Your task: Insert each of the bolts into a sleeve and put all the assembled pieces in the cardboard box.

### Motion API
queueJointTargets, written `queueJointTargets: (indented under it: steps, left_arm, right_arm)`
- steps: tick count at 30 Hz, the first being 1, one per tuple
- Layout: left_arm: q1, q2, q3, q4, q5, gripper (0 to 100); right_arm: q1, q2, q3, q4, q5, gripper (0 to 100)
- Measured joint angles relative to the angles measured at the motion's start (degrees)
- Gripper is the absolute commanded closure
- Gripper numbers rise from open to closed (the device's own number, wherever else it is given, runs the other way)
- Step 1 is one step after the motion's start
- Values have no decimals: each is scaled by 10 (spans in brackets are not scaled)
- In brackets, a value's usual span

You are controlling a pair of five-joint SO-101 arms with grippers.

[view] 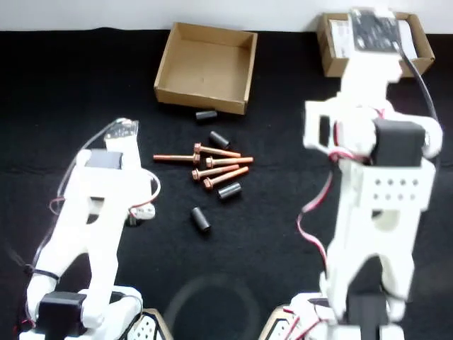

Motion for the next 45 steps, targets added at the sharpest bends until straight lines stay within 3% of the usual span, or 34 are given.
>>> queueJointTargets:
  steps: [4, 6, 13, 21, 25, 29, 36, 41, 45]
  left_arm:
    - [0, 0, -98, 80, -7, 984]
    - [0, 0, -141, 102, -59, 984]
    - [0, 0, -193, 135, -343, 983]
    - [0, 0, -162, 152, -685, 987]
    - [0, 1, -152, 156, -795, 987]
    - [31, 2, -148, 87, -803, 986]
    - [103, 4, -120, -78, -703, 983]
    - [123, 56, -113, -123, -680, 982]
    - [123, 156, -127, -127, -682, 905]
  right_arm:
    - [32, -103, 121, 0, 0, 992]
    - [53, -156, 175, 0, 1, 992]
    - [169, -326, 345, -1, 70, 992]
    - [287, -539, 549, -83, 151, 992]
    - [315, -644, 652, -107, 172, 992]
    - [350, -745, 706, -133, 207, 992]
    - [412, -849, 803, -224, 273, 992]
    - [440, -848, 891, -320, 276, 992]
    - [447, -848, 930, -360, 276, 992]
